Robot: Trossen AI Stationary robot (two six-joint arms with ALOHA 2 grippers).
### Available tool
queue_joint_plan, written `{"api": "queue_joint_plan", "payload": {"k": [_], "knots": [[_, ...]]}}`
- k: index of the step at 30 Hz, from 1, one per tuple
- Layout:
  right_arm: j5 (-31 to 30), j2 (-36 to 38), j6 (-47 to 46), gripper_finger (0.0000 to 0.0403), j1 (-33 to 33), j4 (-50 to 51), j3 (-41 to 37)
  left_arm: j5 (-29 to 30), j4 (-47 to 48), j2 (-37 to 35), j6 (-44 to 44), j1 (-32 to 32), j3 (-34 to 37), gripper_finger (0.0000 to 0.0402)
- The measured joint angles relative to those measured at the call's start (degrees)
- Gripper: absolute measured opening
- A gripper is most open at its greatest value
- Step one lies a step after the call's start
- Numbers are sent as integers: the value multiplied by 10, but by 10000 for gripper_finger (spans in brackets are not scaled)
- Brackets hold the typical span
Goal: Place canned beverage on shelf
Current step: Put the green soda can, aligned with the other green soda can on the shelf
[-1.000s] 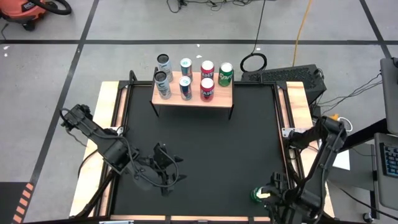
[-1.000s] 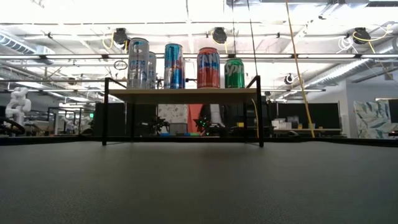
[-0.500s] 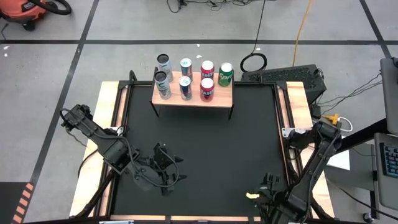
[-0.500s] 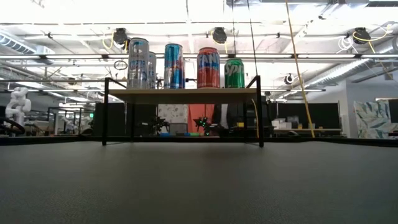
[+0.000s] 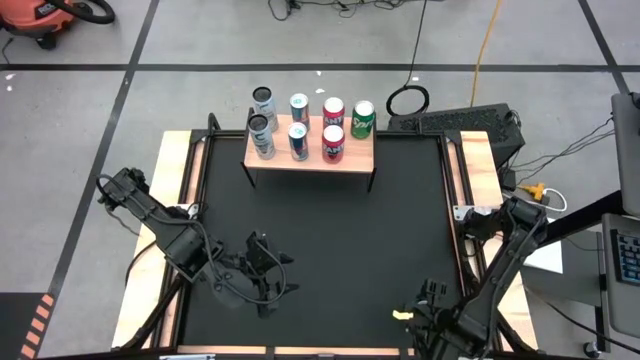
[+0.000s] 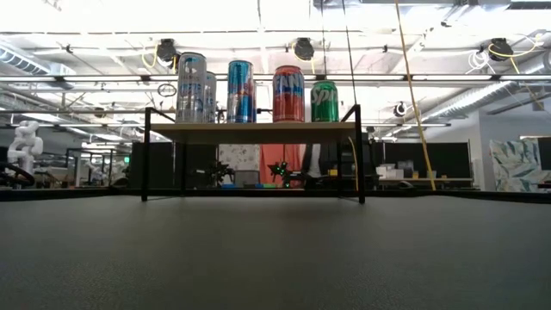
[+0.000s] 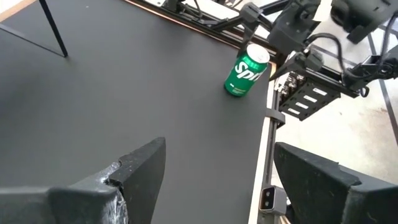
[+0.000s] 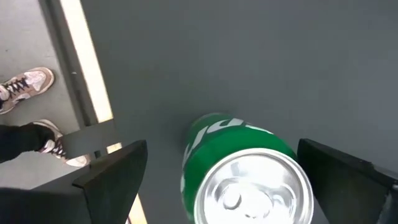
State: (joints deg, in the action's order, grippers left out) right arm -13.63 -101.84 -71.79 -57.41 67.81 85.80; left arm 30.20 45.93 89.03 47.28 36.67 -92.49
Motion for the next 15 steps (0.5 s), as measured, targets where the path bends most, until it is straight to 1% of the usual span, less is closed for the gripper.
{"api": "queue_joint_plan", "payload": {"k": [6,11,15], "knots": [[2,0,-16,393,0,-36,-22,0,0,0,2,1,0,299],[4,0,-26,390,0,-33,-24,0,0,0,3,2,0,299],[5,0,-26,365,0,-30,-24,0,0,0,3,2,0,299]]}}
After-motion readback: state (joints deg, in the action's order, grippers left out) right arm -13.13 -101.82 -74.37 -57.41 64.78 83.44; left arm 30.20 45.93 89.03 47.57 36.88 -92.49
